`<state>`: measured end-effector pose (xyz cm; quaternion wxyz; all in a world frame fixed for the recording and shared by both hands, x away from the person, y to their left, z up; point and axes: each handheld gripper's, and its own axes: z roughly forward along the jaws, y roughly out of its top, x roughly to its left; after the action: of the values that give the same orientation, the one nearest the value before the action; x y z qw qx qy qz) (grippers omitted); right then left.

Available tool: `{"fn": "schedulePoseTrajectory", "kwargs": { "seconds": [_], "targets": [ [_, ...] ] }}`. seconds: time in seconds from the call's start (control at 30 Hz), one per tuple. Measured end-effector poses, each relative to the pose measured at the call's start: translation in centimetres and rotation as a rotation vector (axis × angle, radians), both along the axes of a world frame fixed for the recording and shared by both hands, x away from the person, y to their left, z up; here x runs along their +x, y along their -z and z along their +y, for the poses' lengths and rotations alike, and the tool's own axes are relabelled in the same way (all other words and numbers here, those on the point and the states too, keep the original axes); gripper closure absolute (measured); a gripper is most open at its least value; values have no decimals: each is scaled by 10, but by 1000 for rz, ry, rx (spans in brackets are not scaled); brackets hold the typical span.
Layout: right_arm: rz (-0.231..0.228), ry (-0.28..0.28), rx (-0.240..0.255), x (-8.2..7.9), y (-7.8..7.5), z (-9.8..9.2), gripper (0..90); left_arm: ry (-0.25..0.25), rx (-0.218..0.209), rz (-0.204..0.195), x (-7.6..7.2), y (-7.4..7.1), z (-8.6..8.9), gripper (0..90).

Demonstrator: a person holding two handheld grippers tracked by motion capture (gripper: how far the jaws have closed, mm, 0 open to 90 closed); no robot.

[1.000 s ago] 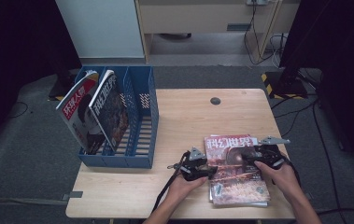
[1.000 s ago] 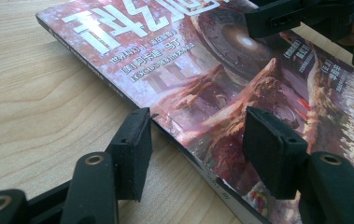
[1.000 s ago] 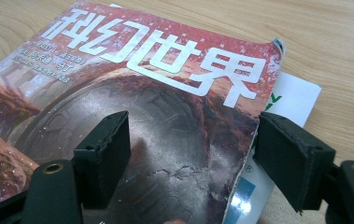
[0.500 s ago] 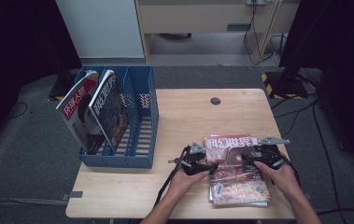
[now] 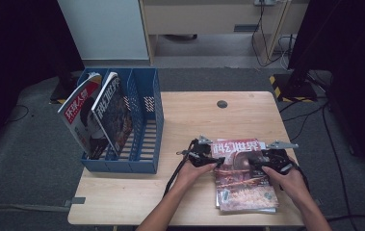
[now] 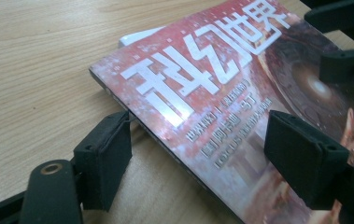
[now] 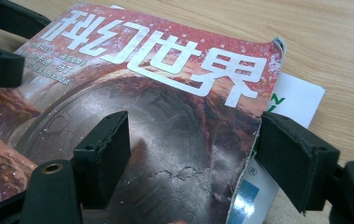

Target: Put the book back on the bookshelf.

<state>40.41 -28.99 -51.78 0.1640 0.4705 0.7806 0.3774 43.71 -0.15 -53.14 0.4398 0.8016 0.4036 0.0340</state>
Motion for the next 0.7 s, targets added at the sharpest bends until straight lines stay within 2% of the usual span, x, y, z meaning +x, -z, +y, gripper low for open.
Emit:
{"fn": "schedulePoseTrajectory", "kwargs": {
  "seconds": [0.1,0.37,0.5,0.63,0.7],
  "targets": [
    [-2,1,0,0,0,0,260,1,-21,24,3,2,1,220],
    [-1,3,0,0,0,1,258,-13,-22,29,6,2,1,213],
    [-5,-1,-8,0,0,1,258,-24,-44,51,8,1,4,259],
    [-1,2,-4,0,0,1,258,-16,-37,49,9,0,6,303],
    [0,4,0,0,0,1,258,-15,-51,65,11,1,8,309]
  ]
}}
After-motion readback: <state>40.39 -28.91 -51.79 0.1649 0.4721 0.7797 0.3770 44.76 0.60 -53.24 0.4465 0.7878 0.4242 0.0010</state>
